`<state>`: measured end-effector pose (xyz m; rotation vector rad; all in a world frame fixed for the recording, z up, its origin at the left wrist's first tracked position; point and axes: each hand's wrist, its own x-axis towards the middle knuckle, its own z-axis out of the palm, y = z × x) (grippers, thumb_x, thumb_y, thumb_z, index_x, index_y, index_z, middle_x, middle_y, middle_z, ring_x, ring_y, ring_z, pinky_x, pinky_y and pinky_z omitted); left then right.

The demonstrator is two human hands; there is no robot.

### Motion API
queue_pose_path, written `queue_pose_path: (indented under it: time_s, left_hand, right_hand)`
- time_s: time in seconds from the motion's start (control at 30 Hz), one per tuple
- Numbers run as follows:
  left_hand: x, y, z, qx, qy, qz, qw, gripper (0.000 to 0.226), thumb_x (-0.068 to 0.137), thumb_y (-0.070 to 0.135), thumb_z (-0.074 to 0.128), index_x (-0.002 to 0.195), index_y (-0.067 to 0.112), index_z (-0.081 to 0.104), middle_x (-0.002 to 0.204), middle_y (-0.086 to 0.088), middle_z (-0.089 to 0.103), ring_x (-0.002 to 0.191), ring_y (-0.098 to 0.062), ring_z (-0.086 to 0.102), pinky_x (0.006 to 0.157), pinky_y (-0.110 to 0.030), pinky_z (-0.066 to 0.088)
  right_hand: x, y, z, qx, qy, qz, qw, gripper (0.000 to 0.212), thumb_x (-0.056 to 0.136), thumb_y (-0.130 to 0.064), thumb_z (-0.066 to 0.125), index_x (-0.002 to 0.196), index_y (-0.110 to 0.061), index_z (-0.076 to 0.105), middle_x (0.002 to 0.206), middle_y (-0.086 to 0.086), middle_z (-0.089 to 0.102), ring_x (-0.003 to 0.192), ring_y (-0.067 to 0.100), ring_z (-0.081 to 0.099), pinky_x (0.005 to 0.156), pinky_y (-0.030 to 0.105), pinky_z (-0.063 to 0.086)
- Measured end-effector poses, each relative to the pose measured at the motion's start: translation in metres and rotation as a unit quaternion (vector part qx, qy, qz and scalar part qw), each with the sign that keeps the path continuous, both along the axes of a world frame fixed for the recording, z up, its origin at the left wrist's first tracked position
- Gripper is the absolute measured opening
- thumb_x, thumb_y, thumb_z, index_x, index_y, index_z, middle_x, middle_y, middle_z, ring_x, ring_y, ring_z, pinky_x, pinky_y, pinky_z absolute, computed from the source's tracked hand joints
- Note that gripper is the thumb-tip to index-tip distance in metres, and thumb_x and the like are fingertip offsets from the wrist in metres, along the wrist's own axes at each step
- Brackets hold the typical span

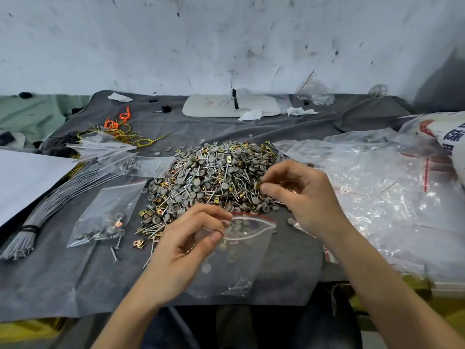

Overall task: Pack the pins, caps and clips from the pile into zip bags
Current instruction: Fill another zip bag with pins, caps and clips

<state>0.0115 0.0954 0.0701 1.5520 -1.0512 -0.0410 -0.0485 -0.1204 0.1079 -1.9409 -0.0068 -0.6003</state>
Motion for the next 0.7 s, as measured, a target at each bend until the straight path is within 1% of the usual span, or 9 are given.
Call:
queue_pose_path:
  time_s: [0.13, 0.23, 0.3, 0.37, 0.43, 0.5, 0.53, 0.63, 0.7]
  left_hand:
    - [-0.001, -0.006, -0.002, -0.004, -0.007, -0.011, 1.000, 0.012, 0.092, 0.030, 0.057, 0.087, 0.023, 0.064, 0.112, 0.004, 0.065, 0.104, -0.019, 0.064, 0.087, -0.021, 0.046]
    - [0.000, -0.005, -0.002, -0.014, -0.010, -0.002, 1.000, 0.010, 0.092, 0.027, 0.056, 0.088, 0.025, 0.064, 0.112, 0.004, 0.065, 0.104, -0.019, 0.065, 0.087, -0.022, 0.048]
    - [0.001, -0.003, -0.003, -0.018, 0.004, 0.005, 1.000, 0.011, 0.091, 0.025, 0.054, 0.086, 0.025, 0.065, 0.112, 0.006, 0.065, 0.102, -0.019, 0.065, 0.085, -0.022, 0.049]
    - [0.001, -0.001, -0.003, -0.021, 0.021, 0.010, 1.000, 0.012, 0.090, 0.027, 0.055, 0.085, 0.027, 0.065, 0.111, 0.008, 0.065, 0.101, -0.018, 0.065, 0.085, -0.023, 0.050]
    - [0.001, 0.001, -0.003, -0.027, 0.022, 0.013, 0.999, 0.012, 0.090, 0.026, 0.055, 0.085, 0.028, 0.065, 0.111, 0.008, 0.065, 0.102, -0.017, 0.064, 0.086, -0.021, 0.049]
    - [0.002, 0.002, -0.001, -0.027, 0.017, 0.016, 0.999, 0.012, 0.090, 0.026, 0.055, 0.086, 0.028, 0.066, 0.110, 0.007, 0.065, 0.103, -0.017, 0.064, 0.086, -0.021, 0.048]
    - [0.003, 0.002, 0.000, -0.026, 0.015, 0.018, 0.999, 0.012, 0.090, 0.026, 0.055, 0.086, 0.028, 0.066, 0.110, 0.007, 0.066, 0.103, -0.018, 0.064, 0.087, -0.021, 0.048]
    - [0.005, 0.006, 0.001, -0.020, 0.011, 0.022, 0.999, 0.012, 0.091, 0.025, 0.055, 0.087, 0.024, 0.066, 0.109, 0.006, 0.066, 0.104, -0.018, 0.063, 0.087, -0.023, 0.047]
    - [0.007, 0.008, 0.001, -0.021, 0.008, 0.027, 0.999, 0.012, 0.091, 0.025, 0.055, 0.087, 0.024, 0.066, 0.109, 0.007, 0.066, 0.105, -0.018, 0.063, 0.089, -0.024, 0.047]
  right_hand:
    - [-0.016, 0.020, 0.015, -0.143, 0.065, 0.081, 0.984, 0.014, 0.078, -0.017, 0.076, 0.088, -0.026, 0.073, 0.088, -0.015, 0.070, 0.090, 0.006, 0.063, 0.081, 0.028, 0.051]
    - [-0.015, 0.014, 0.013, -0.061, 0.015, 0.030, 0.998, 0.011, 0.083, -0.016, 0.071, 0.090, -0.024, 0.073, 0.091, -0.008, 0.072, 0.086, 0.015, 0.066, 0.076, 0.031, 0.055]
    - [-0.006, 0.004, 0.002, 0.020, -0.010, -0.048, 0.999, 0.013, 0.085, -0.014, 0.068, 0.087, -0.026, 0.072, 0.086, -0.007, 0.072, 0.080, 0.016, 0.066, 0.071, 0.025, 0.055]
    - [0.006, -0.001, -0.024, 0.022, 0.035, -0.093, 0.995, 0.019, 0.086, -0.013, 0.067, 0.083, -0.032, 0.069, 0.082, -0.011, 0.071, 0.077, 0.009, 0.064, 0.069, 0.017, 0.053]
    - [0.016, 0.003, -0.058, 0.001, 0.126, -0.072, 0.989, 0.019, 0.083, -0.010, 0.071, 0.082, -0.029, 0.071, 0.082, -0.008, 0.071, 0.080, 0.010, 0.065, 0.072, 0.022, 0.051]
    - [0.023, 0.011, -0.092, -0.054, 0.182, -0.029, 0.981, 0.010, 0.083, -0.013, 0.072, 0.092, -0.017, 0.075, 0.093, 0.006, 0.071, 0.091, 0.023, 0.065, 0.080, 0.031, 0.050]
    - [0.027, 0.015, -0.103, -0.096, 0.200, -0.012, 0.975, 0.015, 0.085, -0.018, 0.071, 0.099, -0.016, 0.074, 0.103, 0.010, 0.069, 0.098, 0.026, 0.063, 0.086, 0.030, 0.049]
    - [0.036, 0.022, -0.121, -0.173, 0.195, 0.002, 0.965, 0.020, 0.087, -0.035, 0.068, 0.106, -0.031, 0.072, 0.115, 0.001, 0.064, 0.109, 0.026, 0.057, 0.094, 0.036, 0.046]
    - [0.040, 0.025, -0.124, -0.333, 0.154, -0.034, 0.930, 0.022, 0.091, -0.039, 0.061, 0.110, -0.034, 0.069, 0.114, -0.006, 0.065, 0.112, 0.022, 0.053, 0.098, 0.035, 0.040]
